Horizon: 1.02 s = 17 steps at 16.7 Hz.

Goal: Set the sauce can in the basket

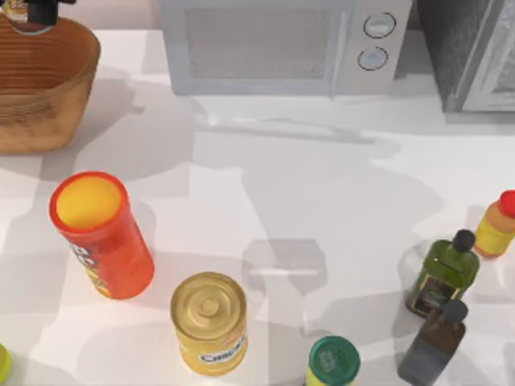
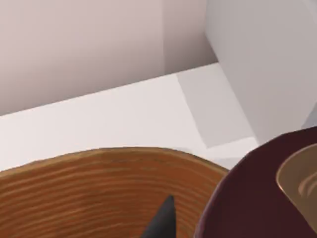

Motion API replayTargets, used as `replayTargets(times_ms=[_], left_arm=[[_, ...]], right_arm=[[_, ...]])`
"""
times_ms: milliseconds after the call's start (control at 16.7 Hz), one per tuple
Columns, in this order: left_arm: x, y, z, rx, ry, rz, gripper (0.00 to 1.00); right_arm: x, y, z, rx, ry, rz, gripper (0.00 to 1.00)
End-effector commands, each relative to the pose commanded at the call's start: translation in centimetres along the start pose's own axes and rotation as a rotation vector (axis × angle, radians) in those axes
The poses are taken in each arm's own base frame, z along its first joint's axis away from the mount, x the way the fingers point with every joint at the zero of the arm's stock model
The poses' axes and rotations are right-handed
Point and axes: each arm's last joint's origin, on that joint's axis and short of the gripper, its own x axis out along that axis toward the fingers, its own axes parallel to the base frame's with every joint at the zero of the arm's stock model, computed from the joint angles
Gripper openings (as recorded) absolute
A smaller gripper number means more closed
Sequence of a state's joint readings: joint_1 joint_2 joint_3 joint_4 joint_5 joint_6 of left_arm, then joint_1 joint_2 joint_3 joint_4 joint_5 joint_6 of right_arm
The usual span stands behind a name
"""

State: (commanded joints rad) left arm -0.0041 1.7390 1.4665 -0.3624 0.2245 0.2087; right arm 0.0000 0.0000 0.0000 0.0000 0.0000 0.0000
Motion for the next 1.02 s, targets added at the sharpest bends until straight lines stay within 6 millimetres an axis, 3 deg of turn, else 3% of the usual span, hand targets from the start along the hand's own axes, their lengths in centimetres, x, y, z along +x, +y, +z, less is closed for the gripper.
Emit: replayTargets(times_ms=[120, 240, 480, 660, 1020], left_arm=[[-2.7, 2.9, 0.4, -0.105, -0.012, 0.129, 0.0], [-4.3, 4.5, 0.6, -0.163, -0.022, 0.203, 0.0], [-4.6, 4.8, 0.7, -0.174, -0.025, 0.216, 0.0], [-3.8, 4.8, 0.4, -0.17, -0.02, 0.212, 0.0], [0.7, 5.7, -0.6, -0.17, -0.026, 0.213, 0.0]], right_arm=[[0.0, 0.0, 0.0, 0.0, 0.0, 0.0, 1.0], [0.0, 0.0, 0.0, 0.0, 0.0, 0.0, 1.0], [0.0, 0.0, 0.0, 0.0, 0.0, 0.0, 1.0], [0.0, 0.0, 0.0, 0.0, 0.0, 0.0, 1.0], [0.0, 0.0, 0.0, 0.0, 0.0, 0.0, 1.0]])
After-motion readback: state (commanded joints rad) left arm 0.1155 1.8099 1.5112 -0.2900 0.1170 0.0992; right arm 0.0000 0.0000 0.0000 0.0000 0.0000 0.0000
